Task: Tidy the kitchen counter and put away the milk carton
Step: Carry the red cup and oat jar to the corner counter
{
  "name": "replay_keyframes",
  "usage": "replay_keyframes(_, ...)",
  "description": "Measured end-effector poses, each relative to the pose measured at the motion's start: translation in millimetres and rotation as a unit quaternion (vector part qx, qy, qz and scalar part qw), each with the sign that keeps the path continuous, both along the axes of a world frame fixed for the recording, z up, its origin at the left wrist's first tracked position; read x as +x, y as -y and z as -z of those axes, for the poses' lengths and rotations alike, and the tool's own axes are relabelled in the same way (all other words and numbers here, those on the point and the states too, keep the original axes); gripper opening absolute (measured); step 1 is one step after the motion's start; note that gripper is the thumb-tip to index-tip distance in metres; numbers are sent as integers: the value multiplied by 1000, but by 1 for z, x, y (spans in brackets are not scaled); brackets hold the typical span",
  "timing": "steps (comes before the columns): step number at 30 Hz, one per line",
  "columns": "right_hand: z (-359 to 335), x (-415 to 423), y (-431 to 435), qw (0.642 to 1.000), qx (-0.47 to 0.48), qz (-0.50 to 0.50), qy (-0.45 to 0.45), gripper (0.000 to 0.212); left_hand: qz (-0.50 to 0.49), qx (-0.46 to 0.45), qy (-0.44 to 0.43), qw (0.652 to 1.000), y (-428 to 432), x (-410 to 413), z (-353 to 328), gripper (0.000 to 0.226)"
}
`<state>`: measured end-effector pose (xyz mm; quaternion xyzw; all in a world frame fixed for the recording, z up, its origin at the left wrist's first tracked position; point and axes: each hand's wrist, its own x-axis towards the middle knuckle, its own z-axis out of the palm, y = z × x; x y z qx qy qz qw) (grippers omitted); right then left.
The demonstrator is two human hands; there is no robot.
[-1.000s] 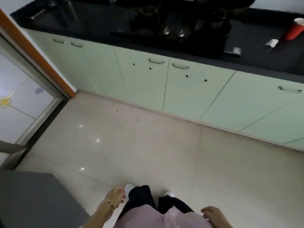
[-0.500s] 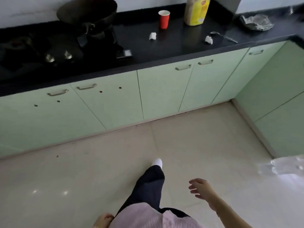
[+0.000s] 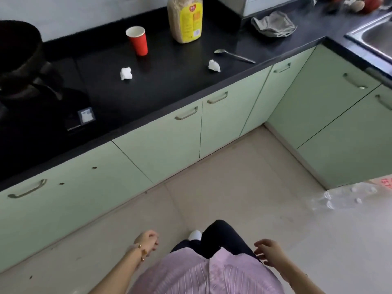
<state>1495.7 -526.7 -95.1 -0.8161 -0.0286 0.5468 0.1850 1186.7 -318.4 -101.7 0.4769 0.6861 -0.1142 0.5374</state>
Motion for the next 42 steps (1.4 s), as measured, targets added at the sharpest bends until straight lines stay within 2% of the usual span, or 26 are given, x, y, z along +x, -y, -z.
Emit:
replay_keyframes(3,7,36,-17,999,-15,30,12,25,31,47,36,998,-67,73,-21,27)
replay_keyframes(7,21,97,-65,999,-19,33,13,27,65,65,54,994,-119,143,-13,29)
replay_keyframes(9,24,136,-102,1000,-6,13,18,28,56,65,51,995,-140,172,-5,27)
replay_keyframes(13,4,220,-196,998,25,-36,34,25,5,45,-9,999,-161,210,2,24)
replay_keyframes(15,-19,256,-250,995,60,-75,38,25,-34,34,-26,999,-170,230,-3,25)
replay_keyframes(18,-59,300,-331,976,140,-156,57,26,-17,34,-26,999,-193,272,-21,19)
replay_keyframes(21,-103,324,-402,950,221,-213,58,30,24,73,18,997,-224,317,-52,24)
replay_keyframes(25,-160,337,-486,918,325,-225,37,35,79,134,99,983,-284,369,-116,25)
replay_keyframes(28,-185,342,-543,896,380,-226,34,29,46,204,186,960,-339,396,-169,20)
replay_keyframes(31,-198,341,-598,868,429,-243,58,26,-20,316,219,923,-403,405,-208,19)
replay_keyframes(34,-205,336,-649,853,450,-254,77,45,-105,443,189,870,-456,396,-232,22)
replay_keyframes(38,-209,328,-705,848,450,-263,95,82,-200,540,95,812,-507,355,-236,40)
replay_keyframes(40,-211,319,-729,844,456,-265,94,97,-225,547,29,806,-527,330,-224,60)
replay_keyframes(42,-212,309,-751,840,460,-273,97,107,-266,510,13,818,-541,311,-210,81)
